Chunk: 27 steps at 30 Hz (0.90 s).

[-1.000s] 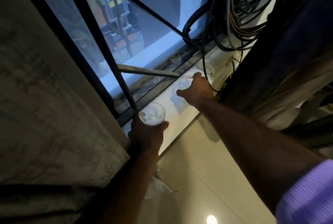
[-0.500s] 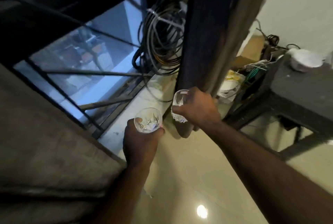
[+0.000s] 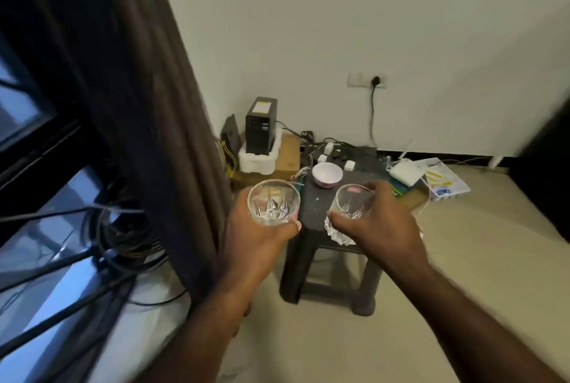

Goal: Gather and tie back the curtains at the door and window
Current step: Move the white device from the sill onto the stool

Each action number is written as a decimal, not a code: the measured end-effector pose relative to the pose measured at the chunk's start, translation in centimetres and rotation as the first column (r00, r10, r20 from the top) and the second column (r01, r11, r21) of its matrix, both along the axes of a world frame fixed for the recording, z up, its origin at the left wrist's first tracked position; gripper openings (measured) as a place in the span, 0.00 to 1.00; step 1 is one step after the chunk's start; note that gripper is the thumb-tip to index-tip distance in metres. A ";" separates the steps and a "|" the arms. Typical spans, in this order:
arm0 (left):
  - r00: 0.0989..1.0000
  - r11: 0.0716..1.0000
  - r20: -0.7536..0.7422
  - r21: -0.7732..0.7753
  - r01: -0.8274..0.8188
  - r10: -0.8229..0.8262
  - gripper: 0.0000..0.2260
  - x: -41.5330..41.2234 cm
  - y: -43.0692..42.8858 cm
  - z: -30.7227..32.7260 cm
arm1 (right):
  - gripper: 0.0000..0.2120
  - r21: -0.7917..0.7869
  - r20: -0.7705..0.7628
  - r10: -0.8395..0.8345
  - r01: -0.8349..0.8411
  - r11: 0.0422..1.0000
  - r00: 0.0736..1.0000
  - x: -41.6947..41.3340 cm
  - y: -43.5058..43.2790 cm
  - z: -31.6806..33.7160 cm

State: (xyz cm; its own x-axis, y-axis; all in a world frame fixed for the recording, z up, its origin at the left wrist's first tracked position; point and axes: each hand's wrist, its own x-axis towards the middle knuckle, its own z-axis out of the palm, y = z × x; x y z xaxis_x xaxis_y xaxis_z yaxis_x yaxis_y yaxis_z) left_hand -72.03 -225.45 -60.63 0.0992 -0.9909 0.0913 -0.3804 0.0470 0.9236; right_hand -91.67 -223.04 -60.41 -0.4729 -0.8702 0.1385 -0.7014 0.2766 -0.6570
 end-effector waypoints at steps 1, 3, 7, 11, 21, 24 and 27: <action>0.999 0.999 0.004 -0.009 0.045 -0.045 0.26 -1.7 -1.4 0.1 | 0.43 -0.006 -0.004 -0.025 0.025 1.000 1.000 -1.5 -0.7 -0.1; 0.993 0.993 0.013 0.006 0.119 -0.120 0.29 -5.3 -4.6 -0.8 | 0.42 -0.002 -0.021 -0.060 0.060 0.998 0.998 -4.8 -2.5 -1.2; 0.984 0.984 0.044 0.055 0.171 -0.173 0.32 -12.2 -10.7 -5.9 | 0.39 0.003 -0.015 -0.089 0.089 0.996 0.996 -11.2 -7.4 -6.2; 0.982 0.973 0.037 0.145 0.178 -0.185 0.31 -17.7 -16.2 -13.3 | 0.39 0.062 0.001 -0.051 0.050 0.997 0.999 -16.5 -12.9 -13.1; 0.989 0.959 0.054 0.257 0.119 -0.137 0.33 -21.8 -22.0 -24.4 | 0.43 0.213 0.036 0.001 -0.008 0.977 0.999 -21.3 -19.2 -24.1; 0.985 0.955 0.075 0.269 0.128 -0.153 0.34 -21.6 -22.4 -24.9 | 0.43 0.231 0.063 -0.015 0.000 0.973 0.998 -21.2 -19.3 -25.1; 0.981 0.951 0.091 0.277 0.140 -0.171 0.34 -21.4 -22.5 -25.1 | 0.44 0.243 0.084 -0.031 0.010 0.970 0.996 -21.0 -19.4 -25.4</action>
